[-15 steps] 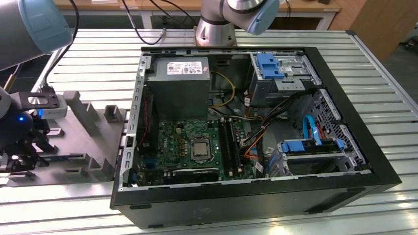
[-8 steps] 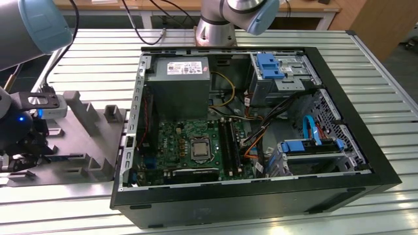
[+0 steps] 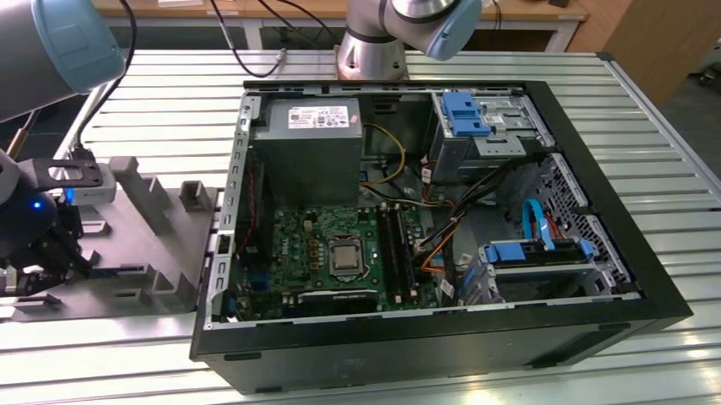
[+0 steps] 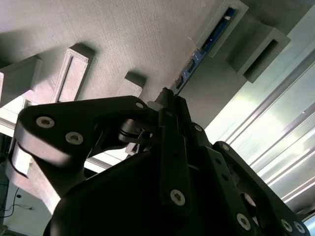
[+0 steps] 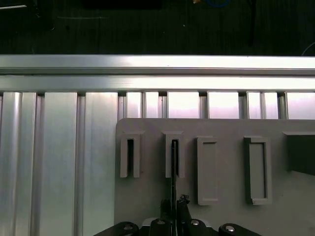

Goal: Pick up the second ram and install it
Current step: 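Pick up the second ram and move it above second insertion slot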

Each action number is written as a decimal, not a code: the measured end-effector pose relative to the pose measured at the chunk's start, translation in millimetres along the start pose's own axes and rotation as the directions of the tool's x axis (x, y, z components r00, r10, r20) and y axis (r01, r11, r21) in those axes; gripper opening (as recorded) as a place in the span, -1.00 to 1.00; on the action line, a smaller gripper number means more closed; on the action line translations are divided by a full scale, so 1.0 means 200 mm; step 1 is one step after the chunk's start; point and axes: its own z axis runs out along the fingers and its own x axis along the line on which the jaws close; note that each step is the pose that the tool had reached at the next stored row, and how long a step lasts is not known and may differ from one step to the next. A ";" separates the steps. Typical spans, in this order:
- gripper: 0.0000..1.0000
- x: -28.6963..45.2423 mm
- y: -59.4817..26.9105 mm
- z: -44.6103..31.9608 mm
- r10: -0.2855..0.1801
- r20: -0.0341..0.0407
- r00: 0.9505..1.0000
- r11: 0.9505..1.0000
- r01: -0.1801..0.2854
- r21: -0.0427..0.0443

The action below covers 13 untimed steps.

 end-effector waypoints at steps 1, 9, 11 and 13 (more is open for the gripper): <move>-0.62 0.000 0.000 0.000 0.000 0.000 1.000 1.000 0.000 0.000; -0.62 0.000 0.000 -0.005 0.000 0.000 1.000 1.000 0.000 0.000; -0.62 0.000 0.000 -0.005 0.000 0.000 1.000 1.000 0.000 0.000; -0.62 -0.001 0.000 -0.006 0.000 0.000 1.000 1.000 0.000 0.000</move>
